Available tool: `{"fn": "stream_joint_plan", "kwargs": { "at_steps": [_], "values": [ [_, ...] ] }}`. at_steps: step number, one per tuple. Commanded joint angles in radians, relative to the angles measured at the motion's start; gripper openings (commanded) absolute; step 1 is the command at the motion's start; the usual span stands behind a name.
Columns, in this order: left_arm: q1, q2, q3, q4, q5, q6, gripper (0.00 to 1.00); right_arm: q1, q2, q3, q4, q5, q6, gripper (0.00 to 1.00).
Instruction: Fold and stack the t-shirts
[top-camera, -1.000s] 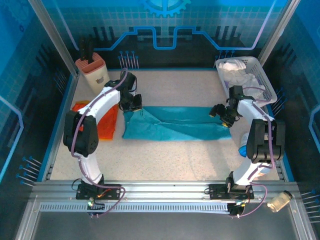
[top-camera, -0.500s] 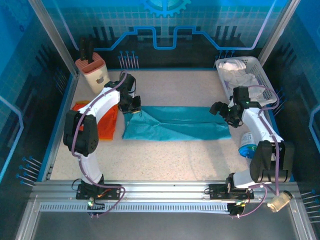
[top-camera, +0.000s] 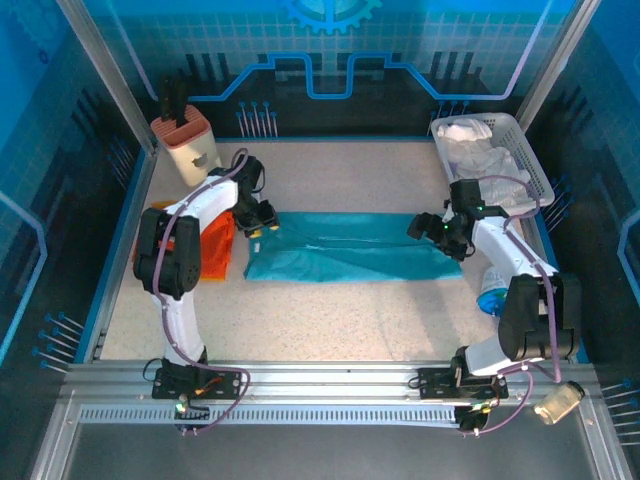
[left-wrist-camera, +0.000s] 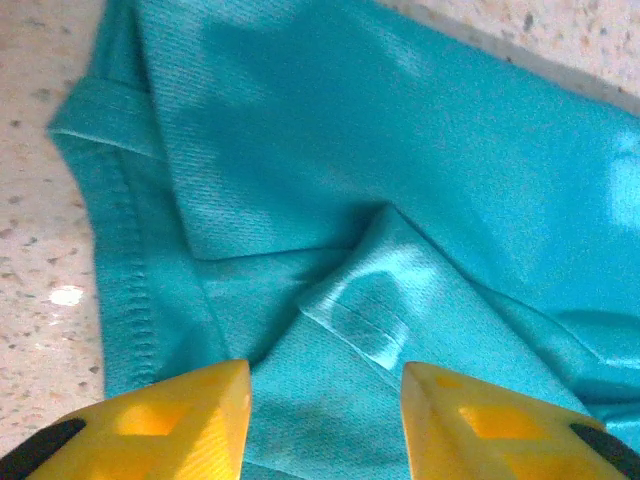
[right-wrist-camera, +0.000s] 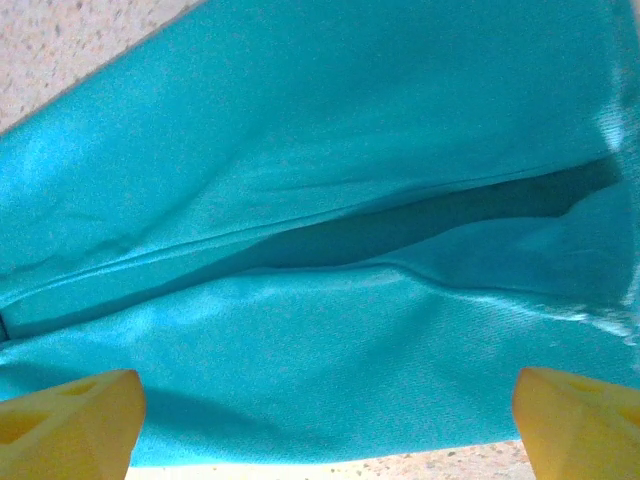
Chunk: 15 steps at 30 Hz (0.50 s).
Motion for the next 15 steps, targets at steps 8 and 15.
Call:
{"fn": "stream_joint_plan", "kwargs": {
  "at_steps": [8,15],
  "values": [
    [-0.042,-0.209,-0.162,0.081,0.14,-0.077,0.48,-0.001,0.166,0.034,0.061,-0.028,0.015,0.95],
    [-0.167,-0.284,-0.323,0.243,0.178,-0.208,0.51,-0.063,0.332,0.175,0.082,-0.009,-0.02,0.91]
  ]
}}
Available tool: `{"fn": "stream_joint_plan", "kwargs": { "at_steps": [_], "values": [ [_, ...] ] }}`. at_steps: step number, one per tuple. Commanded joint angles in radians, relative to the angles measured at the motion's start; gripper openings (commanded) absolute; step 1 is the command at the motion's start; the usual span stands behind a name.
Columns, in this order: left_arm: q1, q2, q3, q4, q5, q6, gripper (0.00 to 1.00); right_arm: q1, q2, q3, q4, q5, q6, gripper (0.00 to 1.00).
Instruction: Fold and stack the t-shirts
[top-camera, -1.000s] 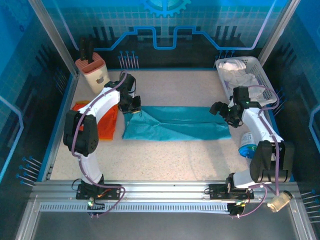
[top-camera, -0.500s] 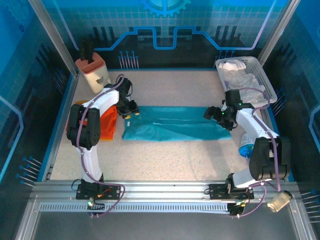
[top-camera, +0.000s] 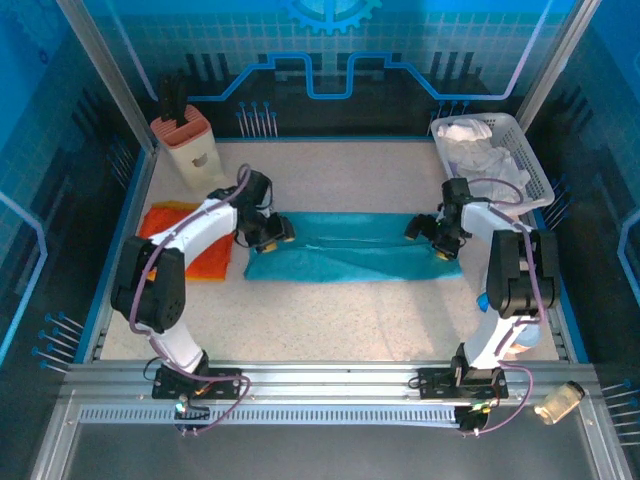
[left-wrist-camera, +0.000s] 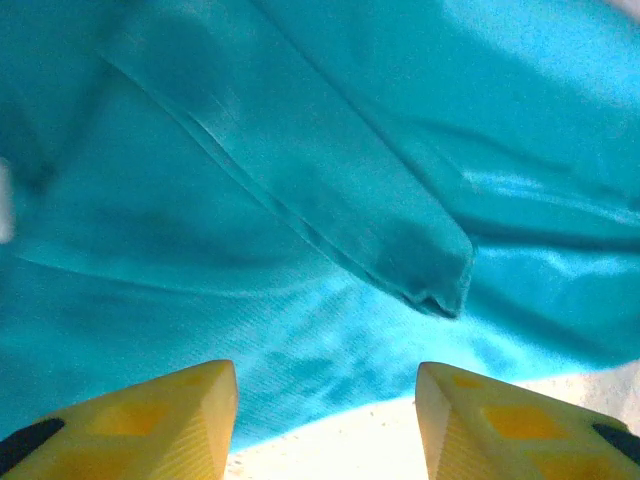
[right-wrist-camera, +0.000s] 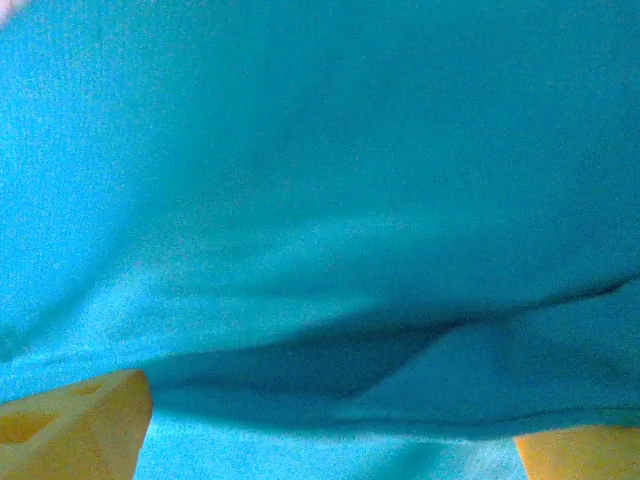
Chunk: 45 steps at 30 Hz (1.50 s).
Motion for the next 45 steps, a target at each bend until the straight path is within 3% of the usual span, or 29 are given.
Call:
{"fn": "stream_joint_plan", "kwargs": {
  "at_steps": [1,8,19,23,34,45],
  "values": [
    [-0.046,-0.027,-0.065,0.109,0.054,-0.096,0.52,-0.02,0.035,0.072,0.026,0.006,-0.025,0.91],
    [-0.094,-0.036,-0.134,0.256,0.046,-0.195,0.56,0.001,-0.056,0.004,0.076,-0.025,-0.034,0.91],
    [-0.106,0.08,-0.034,0.307,-0.01,-0.194,0.59,0.001,-0.22,-0.132,0.08,-0.058,-0.01,0.91],
    [-0.107,0.177,0.072,0.293,-0.044,-0.153,0.59,-0.003,-0.248,-0.132,0.062,-0.067,-0.012,0.91],
    [-0.095,0.41,0.566,0.039,-0.066,0.011,0.57,-0.012,-0.299,-0.167,0.055,-0.081,-0.013,0.9],
    [-0.093,0.202,0.338,-0.086,-0.147,0.281,0.52,-0.007,-0.314,-0.199,0.052,-0.122,-0.034,0.89]
  ]
}}
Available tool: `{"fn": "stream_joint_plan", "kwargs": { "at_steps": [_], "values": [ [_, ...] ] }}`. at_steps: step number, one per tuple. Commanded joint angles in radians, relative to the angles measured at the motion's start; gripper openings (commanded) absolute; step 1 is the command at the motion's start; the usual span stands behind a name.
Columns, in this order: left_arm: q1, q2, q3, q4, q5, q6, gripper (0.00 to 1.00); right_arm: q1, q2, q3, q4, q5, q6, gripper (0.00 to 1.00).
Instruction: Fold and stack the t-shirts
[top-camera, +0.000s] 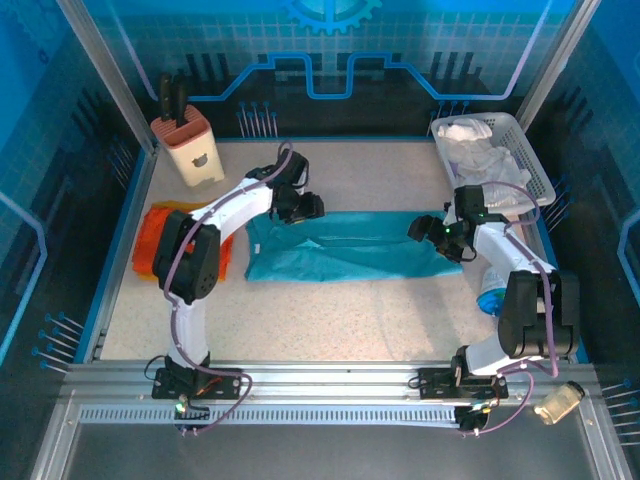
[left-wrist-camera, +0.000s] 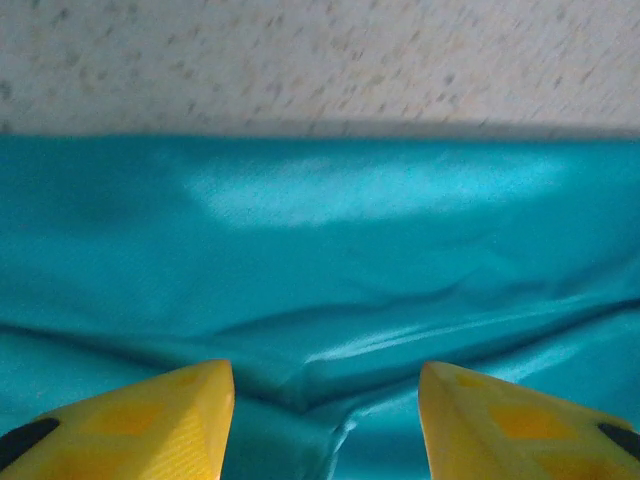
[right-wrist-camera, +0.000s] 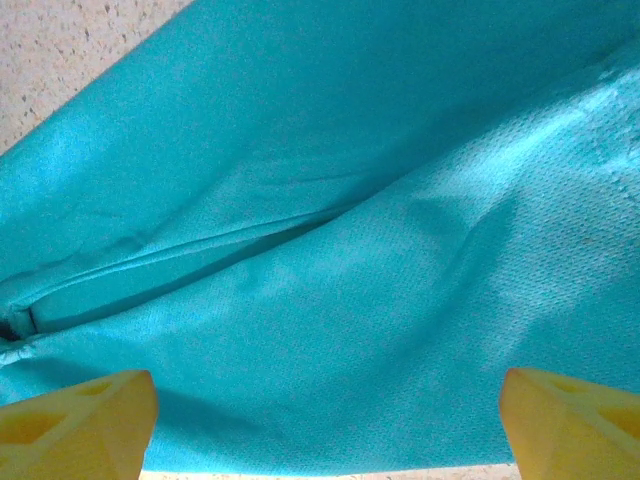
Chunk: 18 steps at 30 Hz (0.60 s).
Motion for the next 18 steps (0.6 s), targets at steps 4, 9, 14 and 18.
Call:
{"fn": "stream_joint_plan", "kwargs": {
  "at_steps": [4,9,14,18],
  "values": [
    [0.004,-0.099,-0.063,-0.118,-0.024,0.126,0.52,0.006,-0.028,-0.014,-0.017,-0.039,-0.011,0.89],
    [-0.016,-0.075,-0.063,-0.148,-0.007,0.038,0.49,0.006,-0.042,-0.024,-0.02,-0.038,-0.011,0.89],
    [-0.066,-0.034,-0.047,-0.158,-0.042,0.001,0.47,0.006,-0.049,-0.025,-0.031,-0.035,-0.02,0.89],
    [-0.094,-0.003,-0.033,-0.15,-0.065,-0.005,0.45,0.005,-0.047,-0.026,-0.034,-0.04,-0.021,0.89]
  ]
}}
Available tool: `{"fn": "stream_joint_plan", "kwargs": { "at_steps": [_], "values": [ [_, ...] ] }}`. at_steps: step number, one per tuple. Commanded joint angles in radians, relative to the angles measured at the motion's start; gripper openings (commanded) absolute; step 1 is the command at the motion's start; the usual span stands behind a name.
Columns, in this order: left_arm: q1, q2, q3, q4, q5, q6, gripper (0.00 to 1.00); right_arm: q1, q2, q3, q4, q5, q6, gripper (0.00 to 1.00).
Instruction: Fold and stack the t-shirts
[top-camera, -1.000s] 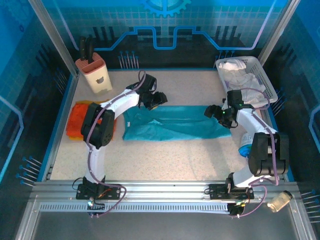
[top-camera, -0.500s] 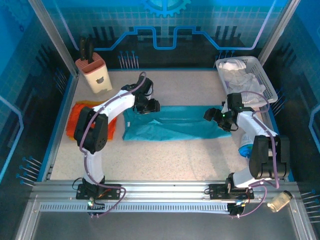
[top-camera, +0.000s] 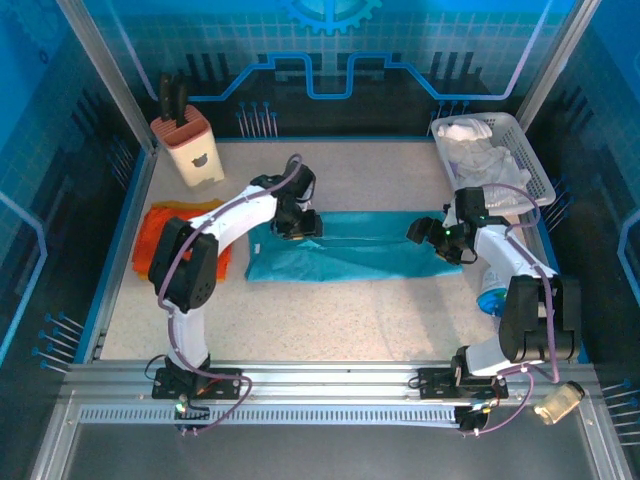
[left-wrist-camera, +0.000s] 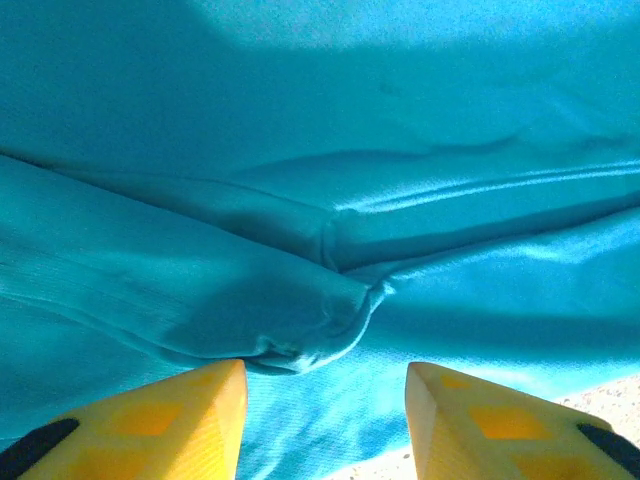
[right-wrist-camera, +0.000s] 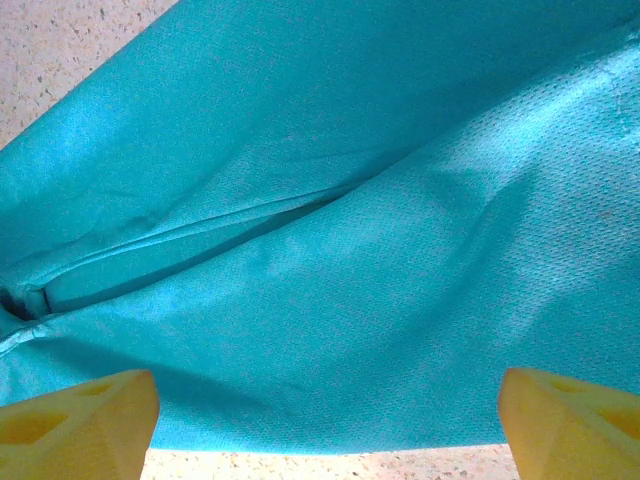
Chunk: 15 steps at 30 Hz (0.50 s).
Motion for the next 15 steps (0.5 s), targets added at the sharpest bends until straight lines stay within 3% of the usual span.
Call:
{"fn": "stream_joint_plan", "kwargs": {
  "at_steps": [1,7,15],
  "values": [
    [-0.019,0.041,0.015,-0.026,-0.032,-0.025,0.45,0.005,-0.021,-0.009,-0.024,-0.016,-0.018,0.89],
    [-0.021,0.062,0.026,-0.04,-0.09,-0.025,0.39,-0.001,-0.016,-0.018,-0.023,-0.023,-0.021,0.88],
    [-0.024,0.047,0.035,-0.032,-0.136,-0.017,0.39,-0.005,-0.006,-0.021,-0.015,-0.043,-0.022,0.88]
  ]
}}
